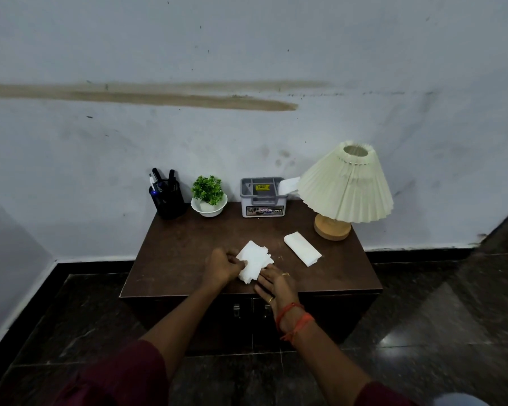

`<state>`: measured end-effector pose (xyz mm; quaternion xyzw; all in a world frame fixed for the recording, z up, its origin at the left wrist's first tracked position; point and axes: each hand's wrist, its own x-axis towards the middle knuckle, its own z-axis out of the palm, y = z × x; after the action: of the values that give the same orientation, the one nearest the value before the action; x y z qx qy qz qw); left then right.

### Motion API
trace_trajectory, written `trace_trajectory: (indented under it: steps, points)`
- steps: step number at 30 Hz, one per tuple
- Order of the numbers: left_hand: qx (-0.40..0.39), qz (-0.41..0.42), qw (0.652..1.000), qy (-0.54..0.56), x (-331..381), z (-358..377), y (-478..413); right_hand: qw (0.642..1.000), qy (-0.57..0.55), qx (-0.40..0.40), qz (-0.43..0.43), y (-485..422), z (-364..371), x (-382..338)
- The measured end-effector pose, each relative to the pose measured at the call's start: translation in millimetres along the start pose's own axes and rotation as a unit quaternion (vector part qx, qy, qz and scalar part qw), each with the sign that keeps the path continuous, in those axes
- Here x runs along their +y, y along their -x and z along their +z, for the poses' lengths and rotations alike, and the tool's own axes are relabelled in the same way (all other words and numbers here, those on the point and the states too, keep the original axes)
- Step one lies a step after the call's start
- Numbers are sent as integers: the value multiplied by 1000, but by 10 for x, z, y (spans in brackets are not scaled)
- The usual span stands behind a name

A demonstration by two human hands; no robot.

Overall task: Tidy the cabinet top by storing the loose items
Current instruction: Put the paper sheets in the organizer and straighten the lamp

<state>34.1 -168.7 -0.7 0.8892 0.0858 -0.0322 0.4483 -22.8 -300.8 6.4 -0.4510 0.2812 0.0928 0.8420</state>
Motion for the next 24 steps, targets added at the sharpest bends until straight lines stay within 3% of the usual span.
trace_trajectory:
  steps: [10, 24]
  points:
    - [-1, 32, 998, -48, -3, -94, -1, 997, 71, 22, 9, -38, 44, 9]
    - [-91, 101, 984, -114, -27, -92, -140, 990, 132, 46, 10, -214, 175, -36]
